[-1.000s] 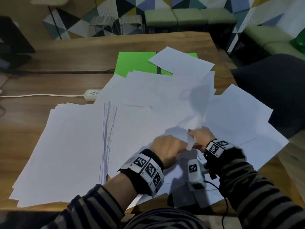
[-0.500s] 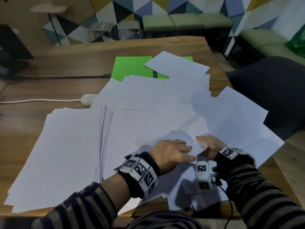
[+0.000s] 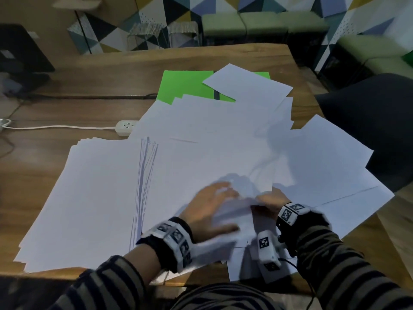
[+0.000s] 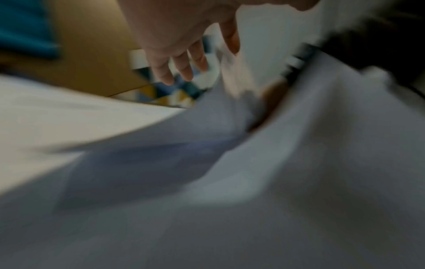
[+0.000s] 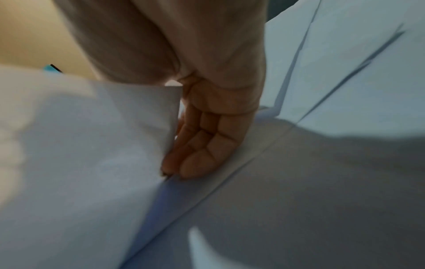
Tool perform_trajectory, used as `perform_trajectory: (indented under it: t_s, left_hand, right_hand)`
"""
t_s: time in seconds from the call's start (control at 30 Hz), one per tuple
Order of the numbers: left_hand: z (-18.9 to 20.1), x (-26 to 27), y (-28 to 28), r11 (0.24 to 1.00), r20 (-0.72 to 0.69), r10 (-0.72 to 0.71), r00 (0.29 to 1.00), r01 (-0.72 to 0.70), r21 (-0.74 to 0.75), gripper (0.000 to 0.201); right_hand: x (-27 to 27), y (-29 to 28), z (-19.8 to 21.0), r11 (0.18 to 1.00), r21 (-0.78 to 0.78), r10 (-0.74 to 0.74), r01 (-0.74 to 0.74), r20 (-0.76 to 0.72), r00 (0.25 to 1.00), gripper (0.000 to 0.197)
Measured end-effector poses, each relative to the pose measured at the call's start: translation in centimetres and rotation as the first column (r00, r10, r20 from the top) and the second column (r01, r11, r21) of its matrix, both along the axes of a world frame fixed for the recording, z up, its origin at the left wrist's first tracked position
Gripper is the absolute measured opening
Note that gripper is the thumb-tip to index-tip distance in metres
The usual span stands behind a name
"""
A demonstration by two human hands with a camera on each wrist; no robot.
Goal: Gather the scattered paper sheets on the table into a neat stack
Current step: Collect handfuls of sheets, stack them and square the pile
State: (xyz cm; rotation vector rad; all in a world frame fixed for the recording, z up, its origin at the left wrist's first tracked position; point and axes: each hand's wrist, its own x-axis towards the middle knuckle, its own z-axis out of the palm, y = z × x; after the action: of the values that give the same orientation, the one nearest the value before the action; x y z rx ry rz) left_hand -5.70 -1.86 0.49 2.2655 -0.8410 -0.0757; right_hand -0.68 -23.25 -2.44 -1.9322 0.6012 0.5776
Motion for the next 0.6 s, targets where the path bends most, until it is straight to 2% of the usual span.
perform_trajectory:
  t_s: [0.03, 0.07, 0.1, 0.13, 0.17, 0.2, 0.23, 0.3, 0.4, 0.5, 0.57, 0.6]
  left_hand:
    - [-0.1, 0.2, 0.8, 0.972, -0.144, 0.181, 0.973, -0.199, -0.123, 0.056]
    - [-0.5, 0.6, 1.7, 0.882, -0.272, 0.366, 0.890, -0.425, -0.203, 0.052]
    - [-1.0, 1.2, 2.7, 0.753, -0.363, 0.537, 0.761, -0.627, -0.200, 0.050]
    - [-1.5, 1.9, 3.6, 0.632, -0.406, 0.678, 0.613, -0.768, -0.103, 0.049]
    - [-1.7, 2.3, 4.2, 0.548, -0.420, 0.768, 0.483, -0.836, 0.040, 0.052]
    - [-1.9, 2.6, 4.6, 0.501, -0.437, 0.810, 0.391, -0.849, 0.168, 0.056]
    - [-1.9, 2.9, 4.8, 0.487, -0.465, 0.818, 0.339, -0.838, 0.246, 0.062]
    - [-1.6, 3.5, 4.8, 0.473, -0.554, 0.789, 0.265, -0.838, 0.273, 0.070]
    - [-1.5, 4.9, 5.2, 0.448, -0.727, 0.662, 0.183, -0.874, 0.189, 0.081]
    - [-2.1, 4.8, 5.4, 0.525, -0.767, 0.610, 0.199, -0.826, 0.203, 0.083]
    - [-2.5, 4.5, 5.1, 0.554, -0.744, 0.629, 0.225, -0.801, 0.226, 0.062]
    - [-2.6, 4.3, 5.0, 0.548, -0.710, 0.661, 0.243, -0.803, 0.235, 0.049]
  right_hand:
    - [0.0, 0.1, 0.2, 1.000, -0.021, 0.010, -0.010, -0.003, 1.000, 0.013]
    - [0.0, 0.1, 0.3, 0.999, -0.047, 0.020, -0.021, -0.011, 1.000, 0.016]
    - [0.0, 0.2, 0.5, 0.997, -0.064, 0.034, -0.036, -0.041, 0.999, 0.017]
    - [0.0, 0.3, 0.8, 0.995, -0.080, 0.063, -0.067, -0.054, 0.997, 0.013]
    - [-0.1, 0.5, 1.1, 0.991, -0.083, 0.099, -0.105, -0.072, 0.992, 0.011]
    - [0.0, 0.5, 1.2, 0.984, -0.094, 0.144, -0.150, -0.071, 0.987, 0.011]
    - [0.0, 0.7, 1.5, 0.978, -0.097, 0.178, -0.184, -0.071, 0.981, 0.012]
    - [-0.1, 1.0, 1.9, 0.964, -0.077, 0.248, -0.253, -0.070, 0.966, 0.006]
    - [-0.4, 1.4, 2.5, 0.933, -0.050, 0.353, -0.356, -0.071, 0.933, 0.022]
    - [-0.7, 1.8, 3.0, 0.908, 0.028, 0.418, -0.418, -0.073, 0.905, 0.028]
    - [-0.9, 1.9, 3.4, 0.879, 0.077, 0.474, -0.471, -0.033, 0.880, 0.033]
    - [-0.8, 1.8, 3.4, 0.875, 0.067, 0.479, -0.479, 0.020, 0.878, 0.042]
